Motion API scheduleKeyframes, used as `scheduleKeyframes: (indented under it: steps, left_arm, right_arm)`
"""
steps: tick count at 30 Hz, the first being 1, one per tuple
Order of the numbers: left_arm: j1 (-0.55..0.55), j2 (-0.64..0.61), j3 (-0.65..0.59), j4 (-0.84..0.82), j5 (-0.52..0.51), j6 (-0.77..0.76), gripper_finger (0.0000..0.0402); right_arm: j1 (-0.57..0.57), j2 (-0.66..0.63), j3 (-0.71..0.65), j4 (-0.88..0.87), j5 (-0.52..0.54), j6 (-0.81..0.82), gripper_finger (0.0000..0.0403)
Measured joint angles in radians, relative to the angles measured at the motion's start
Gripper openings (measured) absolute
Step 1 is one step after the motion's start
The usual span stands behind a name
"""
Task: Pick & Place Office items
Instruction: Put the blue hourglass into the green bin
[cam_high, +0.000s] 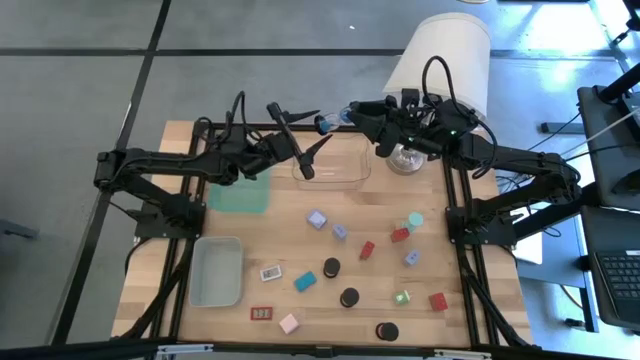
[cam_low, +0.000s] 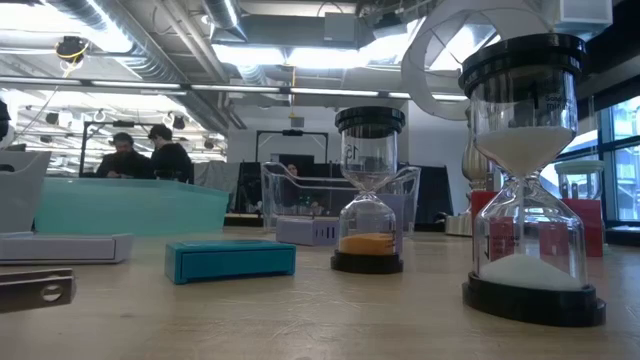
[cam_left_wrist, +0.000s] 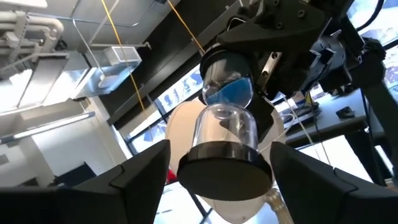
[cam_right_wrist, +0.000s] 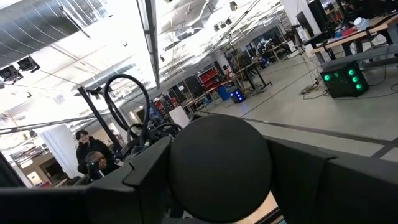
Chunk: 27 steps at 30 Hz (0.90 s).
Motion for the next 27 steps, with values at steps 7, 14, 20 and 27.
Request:
scheduleKeyframes:
  steps: [7,14,20,27]
  left_arm:
    - [0.008,0.0,0.0,-0.001,0.007,-0.093,0.0267]
    - [0.007,0.0,0.0,-0.007,0.007,-0.104,0.0273]
    - [0.007,0.0,0.0,-0.017,0.007,-0.119,0.0256]
    - [0.007,0.0,0.0,-0.016,0.008,-0.142,0.0226]
  right_arm:
    - [0.0,0.0,0.0,0.0,-0.011,-0.003,0.0217]
    - [0.0,0.0,0.0,0.0,-0.021,-0.003,0.0217]
    - [0.0,0.0,0.0,0.0,-0.03,-0.004,0.0217]
    - [0.0,0.0,0.0,0.001,-0.036,-0.004,0.0217]
